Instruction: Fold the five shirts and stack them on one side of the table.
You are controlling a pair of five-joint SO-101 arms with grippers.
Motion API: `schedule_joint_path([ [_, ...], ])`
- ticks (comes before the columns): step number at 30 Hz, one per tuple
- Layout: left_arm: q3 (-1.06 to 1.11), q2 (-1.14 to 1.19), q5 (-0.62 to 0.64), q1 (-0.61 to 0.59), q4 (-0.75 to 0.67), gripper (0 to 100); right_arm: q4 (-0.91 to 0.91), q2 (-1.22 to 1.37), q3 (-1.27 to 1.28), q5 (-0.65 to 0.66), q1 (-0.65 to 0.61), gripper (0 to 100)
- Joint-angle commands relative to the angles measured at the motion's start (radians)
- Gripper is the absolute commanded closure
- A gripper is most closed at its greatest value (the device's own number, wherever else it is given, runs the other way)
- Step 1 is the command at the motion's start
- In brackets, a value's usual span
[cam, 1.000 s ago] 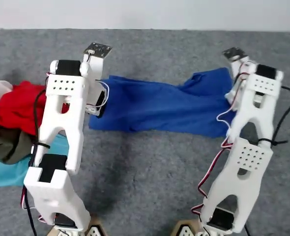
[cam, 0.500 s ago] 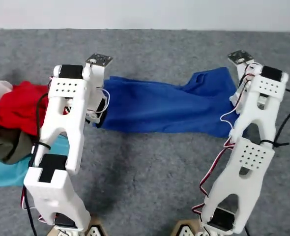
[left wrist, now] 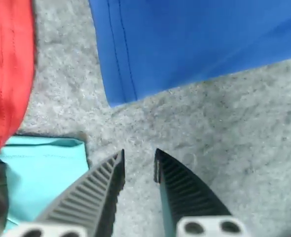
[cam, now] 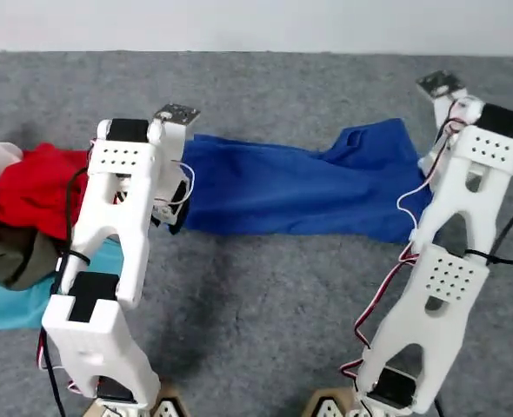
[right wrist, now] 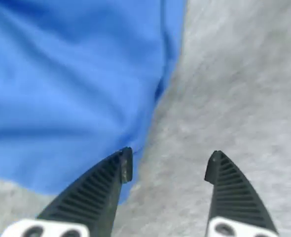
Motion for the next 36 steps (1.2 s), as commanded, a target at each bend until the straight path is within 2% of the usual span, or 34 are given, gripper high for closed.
schedule_joint_path([
  [1, 0.031, -0.046, -0.014, 0.011, 0.021, 90, 0.042, -0.119, 0.212, 0.038, 0.013, 75.7],
  [7, 0.041, -0.046, -0.014, 0.011, 0.021, 90, 0.022, -0.18, 0.353, 0.035, 0.008, 83.5],
  [15, 0.041, -0.048, -0.014, 0.011, 0.021, 90, -0.041, -0.13, 0.359, 0.035, -0.018, 79.7],
  [27, 0.041, -0.048, -0.014, 0.011, 0.021, 90, -0.157, 0.015, 0.353, 0.043, -0.008, 80.2],
  [29, 0.041, -0.048, -0.014, 0.011, 0.021, 90, -0.162, 0.01, 0.353, 0.043, -0.022, 84.6],
  [32, 0.041, -0.046, -0.014, 0.011, 0.021, 90, -0.159, 0.008, 0.353, 0.037, -0.053, 98.5],
  [36, 0.041, -0.046, -0.014, 0.011, 0.021, 90, -0.151, 0.008, 0.353, 0.037, -0.071, 99.1],
])
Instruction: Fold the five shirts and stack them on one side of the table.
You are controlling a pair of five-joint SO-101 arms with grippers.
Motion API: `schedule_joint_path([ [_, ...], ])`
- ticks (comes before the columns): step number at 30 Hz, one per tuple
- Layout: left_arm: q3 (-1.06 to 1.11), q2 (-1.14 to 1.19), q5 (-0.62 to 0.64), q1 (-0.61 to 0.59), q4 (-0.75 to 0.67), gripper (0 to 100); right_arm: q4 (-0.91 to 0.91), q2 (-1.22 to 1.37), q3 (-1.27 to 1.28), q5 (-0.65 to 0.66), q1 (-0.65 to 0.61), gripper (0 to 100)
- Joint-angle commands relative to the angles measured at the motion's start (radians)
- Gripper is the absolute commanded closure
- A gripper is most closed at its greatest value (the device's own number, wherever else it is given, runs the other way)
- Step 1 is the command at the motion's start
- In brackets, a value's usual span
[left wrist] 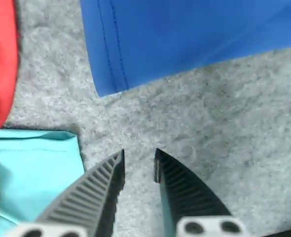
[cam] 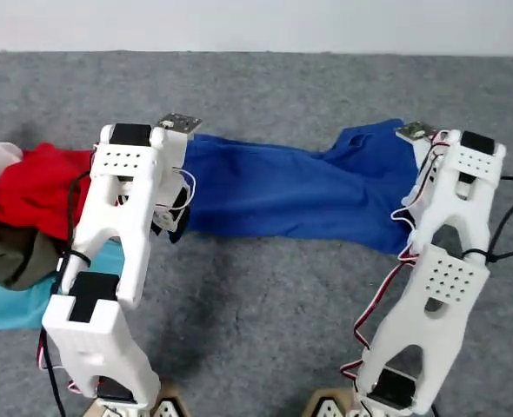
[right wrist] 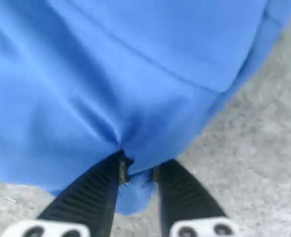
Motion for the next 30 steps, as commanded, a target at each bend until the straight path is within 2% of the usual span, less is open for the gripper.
schedule_joint_path([
  [1, -0.004, -0.046, -0.012, 0.008, 0.021, 90, -0.013, -0.007, 0.012, 0.009, -0.05, 99.0],
  [9, -0.004, -0.046, -0.012, 0.008, 0.021, 90, 0.058, -0.088, 0.012, 0.018, 0.053, 98.9],
  [16, -0.004, -0.046, -0.012, 0.008, 0.021, 90, 0.171, -0.177, 0.012, 0.149, 0.168, 98.9],
  [23, -0.004, -0.046, -0.012, 0.008, 0.021, 90, 0.17, -0.219, 0.012, 0.23, 0.282, 98.9],
  [30, 0.028, -0.055, -0.012, 0.008, 0.021, 90, 0.168, -0.223, 0.009, 0.23, 0.308, 98.9],
])
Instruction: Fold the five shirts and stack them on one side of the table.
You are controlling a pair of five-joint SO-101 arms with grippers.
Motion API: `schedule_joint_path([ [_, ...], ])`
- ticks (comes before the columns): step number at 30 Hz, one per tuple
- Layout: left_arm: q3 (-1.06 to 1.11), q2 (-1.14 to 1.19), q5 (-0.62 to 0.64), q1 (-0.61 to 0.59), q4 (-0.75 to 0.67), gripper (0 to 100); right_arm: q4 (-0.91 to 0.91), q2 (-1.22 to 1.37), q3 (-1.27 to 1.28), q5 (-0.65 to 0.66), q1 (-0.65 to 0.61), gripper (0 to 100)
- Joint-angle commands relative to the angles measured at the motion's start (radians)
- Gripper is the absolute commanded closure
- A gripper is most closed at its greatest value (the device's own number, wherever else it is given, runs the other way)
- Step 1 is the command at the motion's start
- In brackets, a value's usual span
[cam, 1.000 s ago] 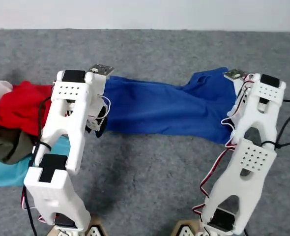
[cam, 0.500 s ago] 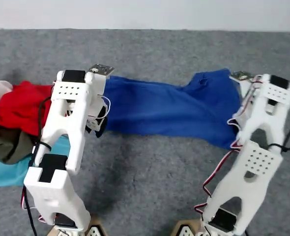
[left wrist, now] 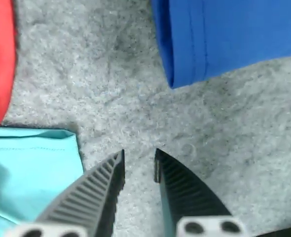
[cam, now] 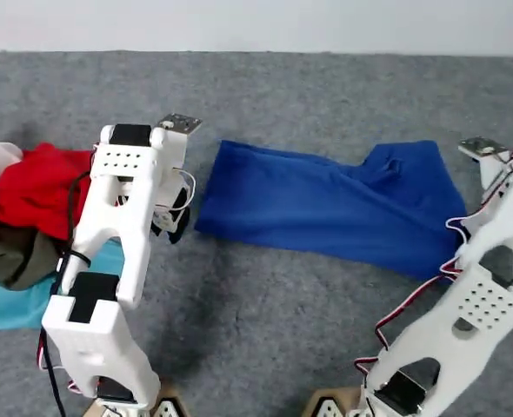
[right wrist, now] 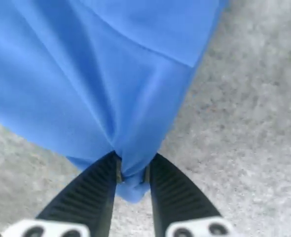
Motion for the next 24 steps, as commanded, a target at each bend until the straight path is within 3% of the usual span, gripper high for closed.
schedule_joint_path([
  [1, 0.025, -0.057, -0.014, 0.008, 0.021, 90, 0.038, -0.076, -0.018, 0.014, 0.039, 98.9],
  [9, 0.048, -0.054, -0.014, 0.009, 0.021, 90, 0.041, -0.074, -0.026, 0.011, 0.042, 96.1],
  [16, 0.048, -0.057, -0.014, 0.009, 0.021, 90, 0.035, -0.165, -0.046, 0.006, 0.007, 72.5],
  [24, 0.021, -0.058, -0.005, 0.026, 0.015, 90, 0.015, -0.228, -0.193, -0.104, -0.142, 72.3],
])
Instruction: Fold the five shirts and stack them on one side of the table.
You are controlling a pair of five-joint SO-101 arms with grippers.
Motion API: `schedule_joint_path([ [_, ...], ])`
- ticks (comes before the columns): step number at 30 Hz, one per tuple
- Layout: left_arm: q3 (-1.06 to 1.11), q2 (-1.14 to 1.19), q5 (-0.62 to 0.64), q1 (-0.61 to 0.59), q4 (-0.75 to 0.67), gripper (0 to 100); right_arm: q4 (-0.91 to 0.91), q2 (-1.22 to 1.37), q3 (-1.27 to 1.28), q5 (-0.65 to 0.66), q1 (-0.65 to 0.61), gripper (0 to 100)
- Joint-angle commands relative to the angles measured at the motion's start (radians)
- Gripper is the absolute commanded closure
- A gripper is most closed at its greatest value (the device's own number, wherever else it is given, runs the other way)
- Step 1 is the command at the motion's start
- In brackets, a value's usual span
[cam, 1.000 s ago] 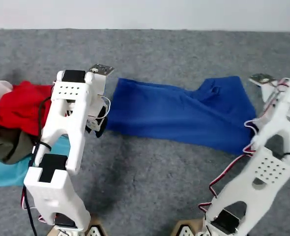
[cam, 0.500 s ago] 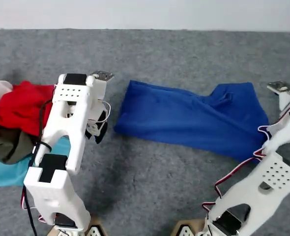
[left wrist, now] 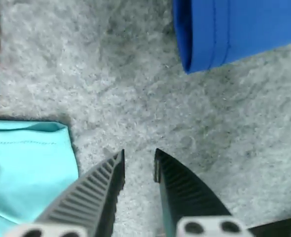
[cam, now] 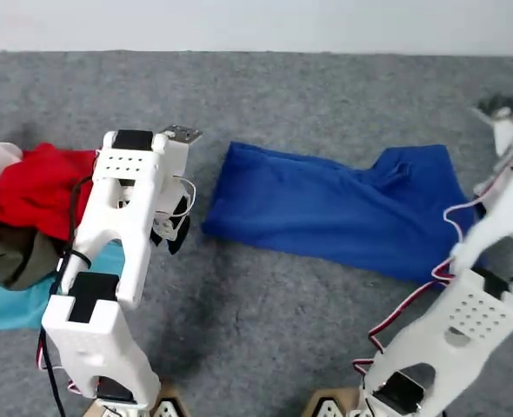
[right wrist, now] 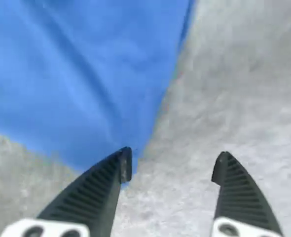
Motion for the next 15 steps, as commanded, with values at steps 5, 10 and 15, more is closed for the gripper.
schedule_joint_path([
  [5, -0.082, -0.035, 0.08, 0.127, -0.041, 89, 0.021, -0.001, -0.071, -0.115, -0.17, 72.3],
  [10, -0.094, 0.038, 0.304, 0.175, -0.146, 83, 0.036, 0.019, -0.071, -0.144, -0.191, 72.4],
  [15, -0.214, 0.176, 0.628, 0.147, -0.158, 72, 0.038, 0.018, -0.071, -0.143, -0.18, 72.4],
])
